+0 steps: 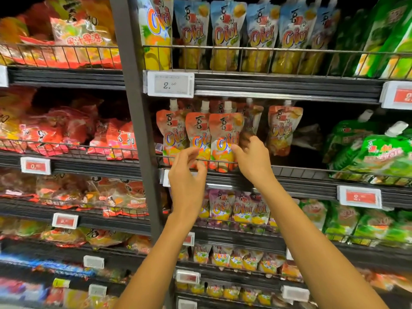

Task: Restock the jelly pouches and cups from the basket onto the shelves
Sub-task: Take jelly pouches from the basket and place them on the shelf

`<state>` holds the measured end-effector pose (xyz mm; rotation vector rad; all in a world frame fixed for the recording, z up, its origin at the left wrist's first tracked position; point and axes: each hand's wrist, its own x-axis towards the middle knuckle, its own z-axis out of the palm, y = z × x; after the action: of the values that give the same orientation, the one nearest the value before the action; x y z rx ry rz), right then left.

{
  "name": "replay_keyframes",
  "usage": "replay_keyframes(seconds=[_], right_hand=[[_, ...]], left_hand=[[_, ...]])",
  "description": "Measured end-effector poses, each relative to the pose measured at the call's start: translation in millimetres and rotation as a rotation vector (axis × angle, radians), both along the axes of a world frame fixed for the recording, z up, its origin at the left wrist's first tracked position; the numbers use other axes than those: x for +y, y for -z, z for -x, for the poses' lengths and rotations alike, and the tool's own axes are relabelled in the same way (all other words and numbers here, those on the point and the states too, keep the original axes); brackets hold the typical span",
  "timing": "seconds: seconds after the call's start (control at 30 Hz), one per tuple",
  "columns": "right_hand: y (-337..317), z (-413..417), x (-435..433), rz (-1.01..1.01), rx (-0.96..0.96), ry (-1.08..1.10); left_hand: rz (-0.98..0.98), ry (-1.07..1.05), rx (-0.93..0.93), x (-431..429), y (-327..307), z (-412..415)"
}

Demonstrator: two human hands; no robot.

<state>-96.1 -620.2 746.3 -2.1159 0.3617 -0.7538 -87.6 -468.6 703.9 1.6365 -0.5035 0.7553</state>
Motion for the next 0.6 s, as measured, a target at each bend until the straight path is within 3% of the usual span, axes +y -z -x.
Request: replay_keyframes(seconds=[0.23,0.3,0.4,0.53,0.6], right_hand=[[34.1,72.5,-6.8,-0.316,-0.386,-0.094],[70.4,96.4,-11.6,-0.449,-0.304,-0.122],[149.0,133.5,-21.2,-0.601,-0.026,-0.099],[286.7,197.5,-38.3,-0.859,0.270,0.007],[352.3,231.2,-40.7,-0.964,0.406,0.089]], left_hand=[[-0.054,0.103,0.123,-12.1,40.4,33.3],[-0.119,0.150,0.253,-16.5,75.8,46.6],[-0.247,0.227,0.516,-19.3,152.4,78.2],[-0.482,0.231,0.733,-22.8,271.6,134.5],[-0.451,0.231,0.962,-18.5,328.2,168.7]])
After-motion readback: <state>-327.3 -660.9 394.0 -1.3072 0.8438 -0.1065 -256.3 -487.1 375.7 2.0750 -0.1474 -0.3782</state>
